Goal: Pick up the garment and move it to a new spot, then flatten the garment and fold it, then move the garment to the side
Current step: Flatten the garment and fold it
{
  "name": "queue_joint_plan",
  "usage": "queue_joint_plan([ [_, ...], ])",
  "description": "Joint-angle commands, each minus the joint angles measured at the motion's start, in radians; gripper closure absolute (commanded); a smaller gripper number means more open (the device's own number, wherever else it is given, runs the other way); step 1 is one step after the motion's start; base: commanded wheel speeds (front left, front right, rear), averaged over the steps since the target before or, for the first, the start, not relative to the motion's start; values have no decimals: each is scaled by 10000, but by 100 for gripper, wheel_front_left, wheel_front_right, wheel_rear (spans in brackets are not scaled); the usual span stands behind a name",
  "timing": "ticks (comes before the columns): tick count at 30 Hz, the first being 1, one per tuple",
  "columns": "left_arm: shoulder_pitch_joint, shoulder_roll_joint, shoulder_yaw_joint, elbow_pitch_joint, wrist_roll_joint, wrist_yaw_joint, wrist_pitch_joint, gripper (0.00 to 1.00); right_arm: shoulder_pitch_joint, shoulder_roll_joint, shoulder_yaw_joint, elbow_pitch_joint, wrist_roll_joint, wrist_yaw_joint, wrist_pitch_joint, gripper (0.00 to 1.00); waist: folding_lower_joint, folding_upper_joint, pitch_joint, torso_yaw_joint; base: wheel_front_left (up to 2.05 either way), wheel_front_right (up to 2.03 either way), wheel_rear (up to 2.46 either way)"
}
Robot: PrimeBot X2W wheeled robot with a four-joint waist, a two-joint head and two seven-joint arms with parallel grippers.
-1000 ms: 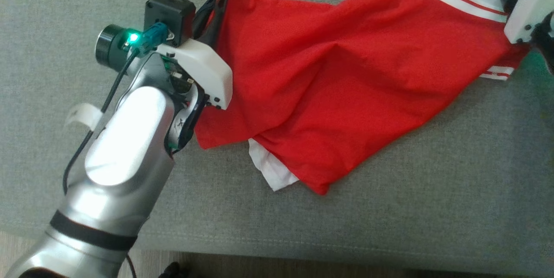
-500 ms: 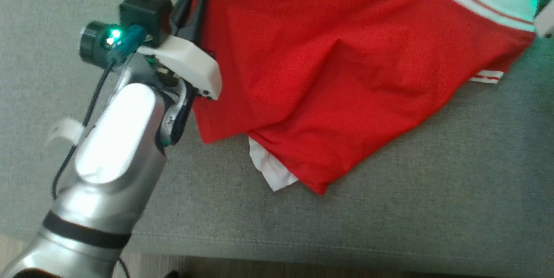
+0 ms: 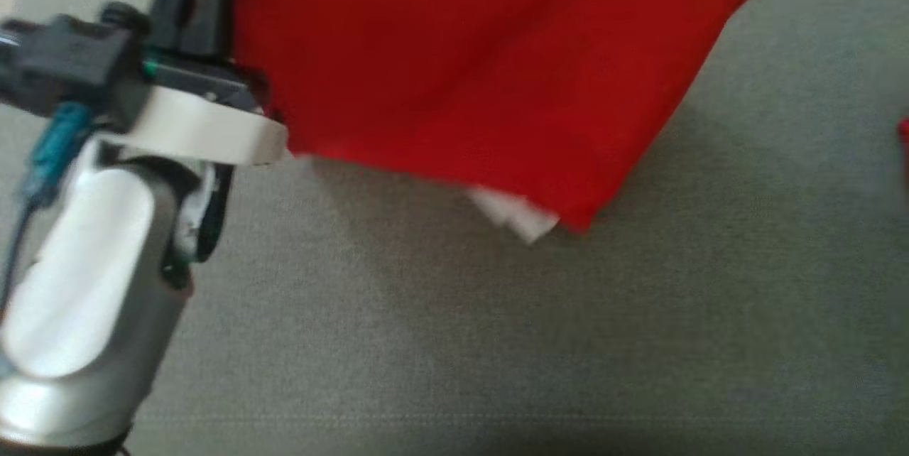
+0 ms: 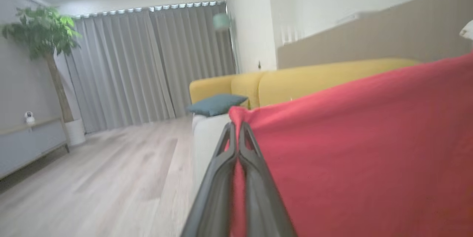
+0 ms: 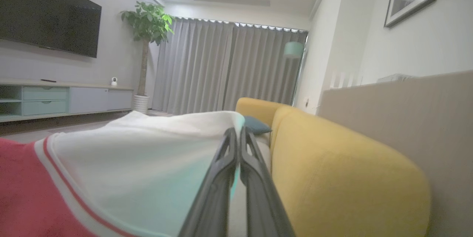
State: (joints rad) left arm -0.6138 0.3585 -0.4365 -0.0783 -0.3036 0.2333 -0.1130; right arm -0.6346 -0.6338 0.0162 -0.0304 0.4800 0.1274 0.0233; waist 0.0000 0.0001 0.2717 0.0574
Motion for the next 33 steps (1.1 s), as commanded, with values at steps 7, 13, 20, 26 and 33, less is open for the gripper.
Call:
queue_joint_plan([
  [7,-395,1199,1061,-2446,250,349,810,100,319,268,-1911,-3490,-66,33,2464,100,0,-1,-1023,-420,0,0,0],
  [13,-804,1516,1259,-3015,137,289,1523,100,-294,285,-2207,-3872,630,33,3593,100,0,-1,-1230,-567,0,0,0],
  [20,-1639,1140,1027,-1843,-363,-97,1715,100,-1081,241,-1448,-2435,1266,33,3616,100,0,-1,-952,-615,0,0,0],
  [26,-2926,271,929,863,-888,-512,1022,100,-2895,992,76,271,1302,33,2975,100,0,-1,-522,-683,0,0,0],
  [33,-5120,-717,1058,4797,-1065,-1178,-1019,100,-5711,2039,1733,3794,902,33,954,100,0,-1,-229,-687,0,0,0],
])
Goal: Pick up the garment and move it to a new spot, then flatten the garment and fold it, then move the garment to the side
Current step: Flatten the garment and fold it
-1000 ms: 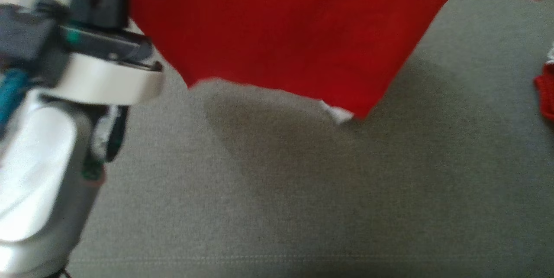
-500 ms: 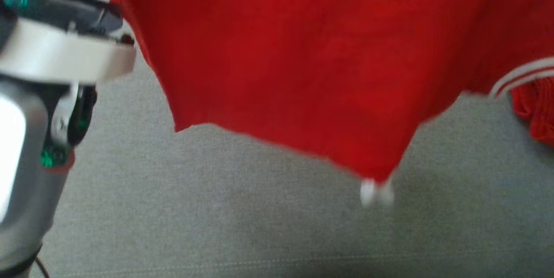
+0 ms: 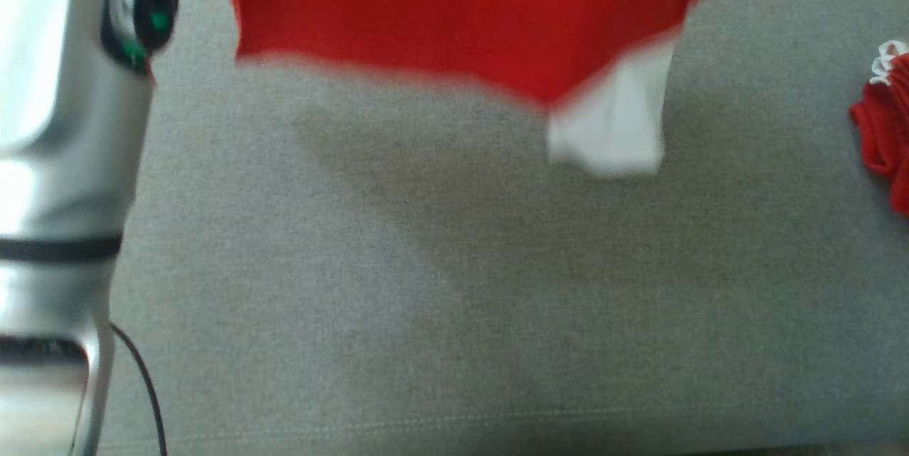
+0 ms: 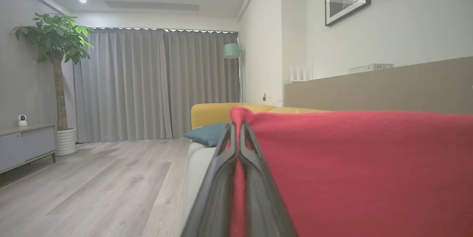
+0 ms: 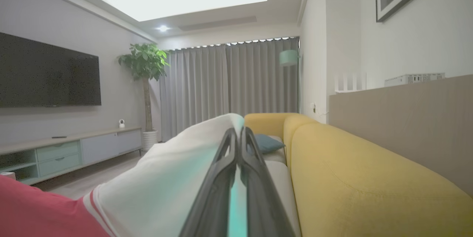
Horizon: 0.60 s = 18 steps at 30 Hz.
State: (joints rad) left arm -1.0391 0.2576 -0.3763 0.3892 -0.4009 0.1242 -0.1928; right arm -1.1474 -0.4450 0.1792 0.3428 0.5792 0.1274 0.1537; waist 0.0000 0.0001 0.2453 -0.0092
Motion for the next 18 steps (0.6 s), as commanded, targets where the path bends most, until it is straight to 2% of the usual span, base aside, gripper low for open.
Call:
queue_joint_plan([
  [1,-1177,186,506,611,-105,-195,-395,100,-927,320,274,502,-125,33,-706,100,0,-1,69,-47,0,0,0],
  [5,-2046,-136,734,2204,-36,-501,-664,100,-1997,931,973,2109,-224,33,-1911,100,0,-1,263,-156,0,0,0],
  [9,-2142,-466,1001,3599,-4,-714,-684,100,-2330,1567,1882,3636,-1,33,-2443,100,0,-1,614,-294,0,0,0],
  [10,-2142,-466,1001,3599,-4,-714,-684,100,-2330,1567,1882,3636,-1,33,-2443,100,0,-1,614,-294,0,0,0],
  [18,-1038,-1251,1320,6131,-176,-1114,-688,100,-1003,2641,3463,5971,1218,33,-2760,100,0,-1,1233,-426,0,0,0],
])
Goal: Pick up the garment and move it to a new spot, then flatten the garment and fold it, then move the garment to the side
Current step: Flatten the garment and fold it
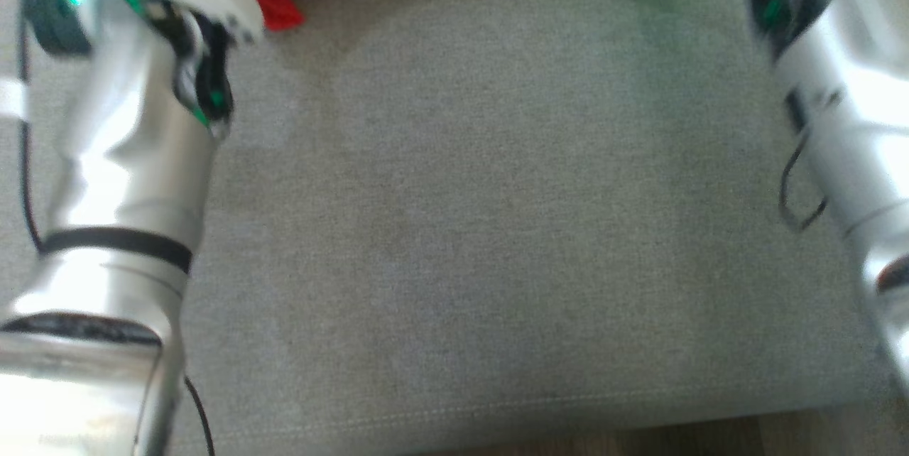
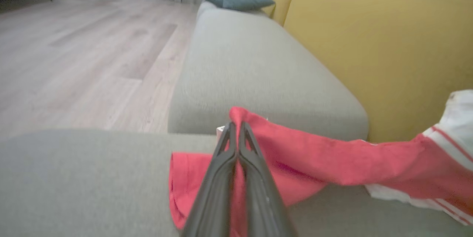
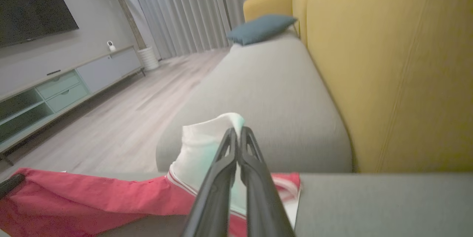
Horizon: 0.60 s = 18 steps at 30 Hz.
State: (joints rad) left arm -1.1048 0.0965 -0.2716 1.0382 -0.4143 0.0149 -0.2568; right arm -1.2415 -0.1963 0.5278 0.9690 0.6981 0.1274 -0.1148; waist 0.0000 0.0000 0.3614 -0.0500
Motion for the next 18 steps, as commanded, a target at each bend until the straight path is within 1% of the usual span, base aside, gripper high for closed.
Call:
queue_joint_plan([
  [1,-213,277,312,-169,-66,-80,-47,100,189,206,130,-161,238,33,-100,100,0,0,134,-13,0,0,0],
  [4,243,169,431,222,-103,-326,-48,100,943,237,580,-93,821,33,-332,100,0,0,278,-68,0,0,0],
  [7,910,163,780,157,-226,-580,-48,100,1836,121,758,-214,1565,33,-674,100,0,0,235,-134,0,0,0],
  [9,1375,192,1044,-65,-243,-649,-48,100,2405,-51,907,-406,1952,33,-841,100,0,0,234,-183,0,0,0],
  [13,2422,151,1433,-825,-99,-869,-48,100,3515,-486,1276,-1098,2467,33,-1151,100,0,0,73,-273,0,0,0],
  [18,4067,124,1965,-2334,226,-1039,-49,100,5008,-1277,1559,-2486,2675,33,-1394,100,0,0,-335,-293,0,0,0],
])
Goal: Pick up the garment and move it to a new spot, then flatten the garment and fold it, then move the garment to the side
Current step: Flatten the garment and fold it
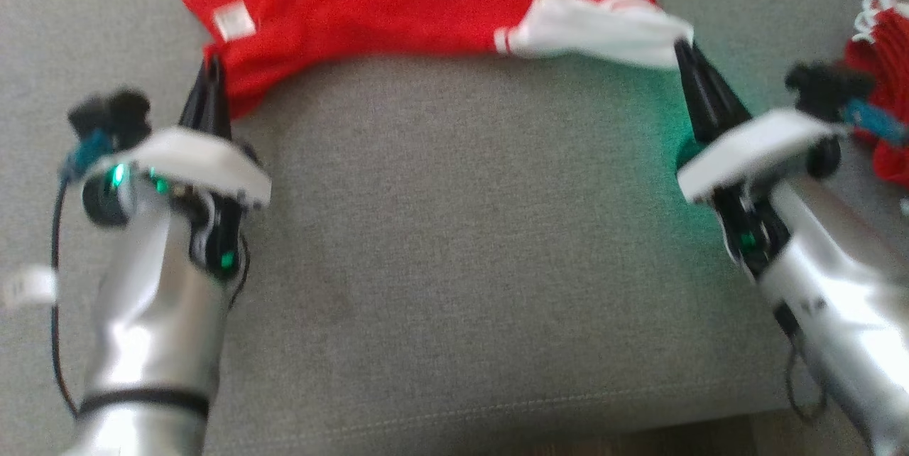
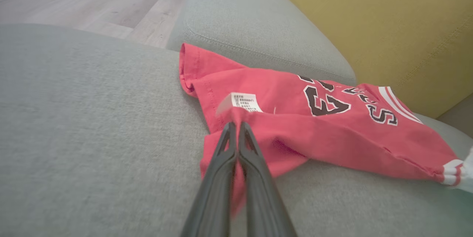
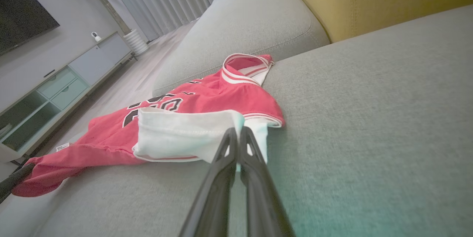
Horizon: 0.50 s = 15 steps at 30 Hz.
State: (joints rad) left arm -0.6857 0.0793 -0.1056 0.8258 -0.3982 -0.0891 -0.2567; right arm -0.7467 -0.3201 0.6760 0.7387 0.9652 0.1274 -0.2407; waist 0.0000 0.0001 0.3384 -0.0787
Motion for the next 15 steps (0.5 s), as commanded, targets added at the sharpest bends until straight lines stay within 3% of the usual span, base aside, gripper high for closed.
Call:
queue_joint_plan([
  [1,261,308,396,-553,166,-13,-50,100,371,-225,55,-496,-29,33,-159,100,0,-1,-189,2,0,0,0],
  [5,1905,243,679,-2046,458,-94,-51,100,1841,-803,-392,-1735,-204,33,-201,100,0,-1,-679,88,0,0,0],
  [11,4263,307,931,-3900,544,-201,-51,100,4454,-1182,-1354,-3490,-615,33,-115,100,0,-1,-1460,242,0,0,0],
  [15,5470,513,997,-4863,531,-151,87,100,6088,-1162,-2274,-4706,-1071,33,755,100,0,-1,-1877,273,0,0,0],
])
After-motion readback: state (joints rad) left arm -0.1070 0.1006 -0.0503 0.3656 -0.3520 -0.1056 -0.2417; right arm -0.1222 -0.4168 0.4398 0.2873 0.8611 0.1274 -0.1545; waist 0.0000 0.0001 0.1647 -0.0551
